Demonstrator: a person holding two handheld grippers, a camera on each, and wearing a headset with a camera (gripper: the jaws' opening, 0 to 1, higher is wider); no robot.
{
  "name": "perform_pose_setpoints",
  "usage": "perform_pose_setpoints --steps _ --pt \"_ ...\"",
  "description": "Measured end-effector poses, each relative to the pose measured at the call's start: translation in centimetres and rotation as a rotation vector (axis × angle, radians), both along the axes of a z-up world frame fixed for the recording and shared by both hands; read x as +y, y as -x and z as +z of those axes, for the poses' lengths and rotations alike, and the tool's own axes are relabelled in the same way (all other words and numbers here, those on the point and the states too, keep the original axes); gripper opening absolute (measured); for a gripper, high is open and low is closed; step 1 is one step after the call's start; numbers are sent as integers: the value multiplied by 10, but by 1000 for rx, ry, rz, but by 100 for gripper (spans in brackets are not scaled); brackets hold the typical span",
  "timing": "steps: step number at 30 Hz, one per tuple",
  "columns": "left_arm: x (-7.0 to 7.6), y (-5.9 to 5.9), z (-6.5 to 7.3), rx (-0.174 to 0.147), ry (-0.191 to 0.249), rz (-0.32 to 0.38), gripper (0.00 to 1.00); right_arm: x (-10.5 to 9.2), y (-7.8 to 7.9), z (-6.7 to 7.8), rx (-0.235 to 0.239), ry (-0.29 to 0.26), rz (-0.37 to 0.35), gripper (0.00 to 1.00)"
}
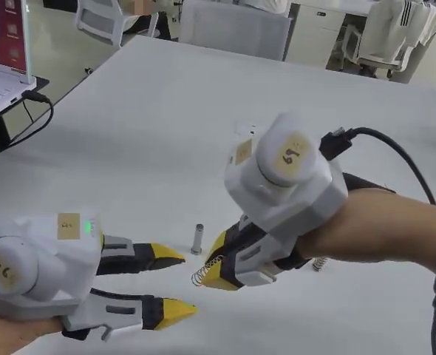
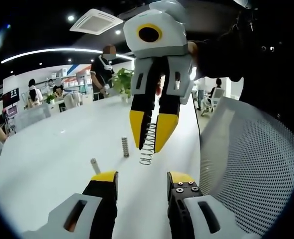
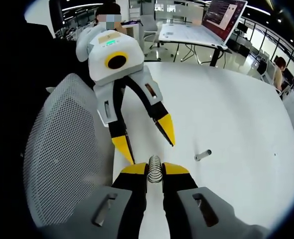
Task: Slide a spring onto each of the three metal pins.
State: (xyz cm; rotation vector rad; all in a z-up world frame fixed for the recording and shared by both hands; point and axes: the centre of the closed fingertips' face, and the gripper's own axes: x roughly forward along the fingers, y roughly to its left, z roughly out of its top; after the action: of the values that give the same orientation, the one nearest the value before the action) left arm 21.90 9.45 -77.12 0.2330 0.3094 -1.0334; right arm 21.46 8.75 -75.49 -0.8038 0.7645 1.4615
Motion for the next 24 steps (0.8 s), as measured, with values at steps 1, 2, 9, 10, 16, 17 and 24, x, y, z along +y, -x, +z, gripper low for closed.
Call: perform_pose_setpoints --steps 1,2,9,10,16,17,24 --pt "2 0 -1 8 0 11 36 0 -2 1 -2 2 -2 9" --pt "4 -1 -2 16 3 25 39 -1 -4 2 -6 2 -4 9" --pt "14 -6 -3 24 7 76 60 -2 -18 6 -31 10 -19 9" --pt "15 -7 -3 24 8 79 61 -2 -20 6 -32 13 -20 9" --pt "17 -9 -2 15 14 98 70 -2 -31 10 -50 25 -21 9" --pt "17 -9 -3 14 13 101 72 -2 -32 11 -53 27 -22 9" --pt "21 -10 -5 16 10 121 81 -2 -51 14 -85 49 -23 9"
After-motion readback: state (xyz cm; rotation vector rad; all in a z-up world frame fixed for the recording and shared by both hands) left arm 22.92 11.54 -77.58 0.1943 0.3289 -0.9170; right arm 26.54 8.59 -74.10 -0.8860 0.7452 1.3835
